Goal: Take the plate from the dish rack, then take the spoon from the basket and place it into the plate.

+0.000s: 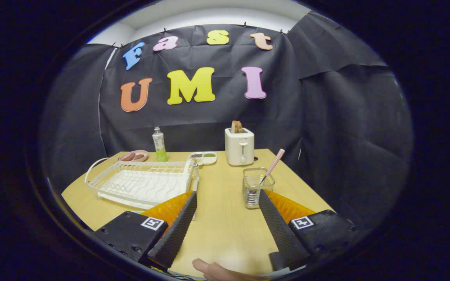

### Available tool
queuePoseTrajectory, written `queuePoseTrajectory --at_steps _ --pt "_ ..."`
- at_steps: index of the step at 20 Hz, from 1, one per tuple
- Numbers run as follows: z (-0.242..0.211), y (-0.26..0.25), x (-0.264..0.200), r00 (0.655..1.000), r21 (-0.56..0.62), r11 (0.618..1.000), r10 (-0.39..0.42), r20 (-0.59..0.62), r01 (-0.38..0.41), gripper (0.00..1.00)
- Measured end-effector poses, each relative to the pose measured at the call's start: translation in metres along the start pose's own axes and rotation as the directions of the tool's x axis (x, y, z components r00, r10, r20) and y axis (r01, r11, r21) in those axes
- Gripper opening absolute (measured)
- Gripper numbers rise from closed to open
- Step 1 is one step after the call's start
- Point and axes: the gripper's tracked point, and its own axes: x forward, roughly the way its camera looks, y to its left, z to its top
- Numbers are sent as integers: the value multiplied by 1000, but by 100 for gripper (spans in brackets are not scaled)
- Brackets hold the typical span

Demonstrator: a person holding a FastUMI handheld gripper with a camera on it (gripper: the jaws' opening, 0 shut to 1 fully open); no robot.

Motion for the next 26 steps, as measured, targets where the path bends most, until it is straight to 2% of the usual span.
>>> queuePoseTrajectory --at_steps 2,6,13,16,20,23,26 --pt "9 -15 8 999 21 1000 2 33 -3 100" --pt "24 -54 34 995 16 999 -52 89 50 100" --pt "24 -82 111 998 96 995 -12 56 6 100" --pt "25 -93 140 999 127 992 -16 30 12 100" --pt "27 -107 177 1000 106 994 -23 13 22 100" --pt "22 -111 204 1000 128 991 -23 -13 25 95" --pt "20 -103 220 999 189 982 16 -49 -7 83"
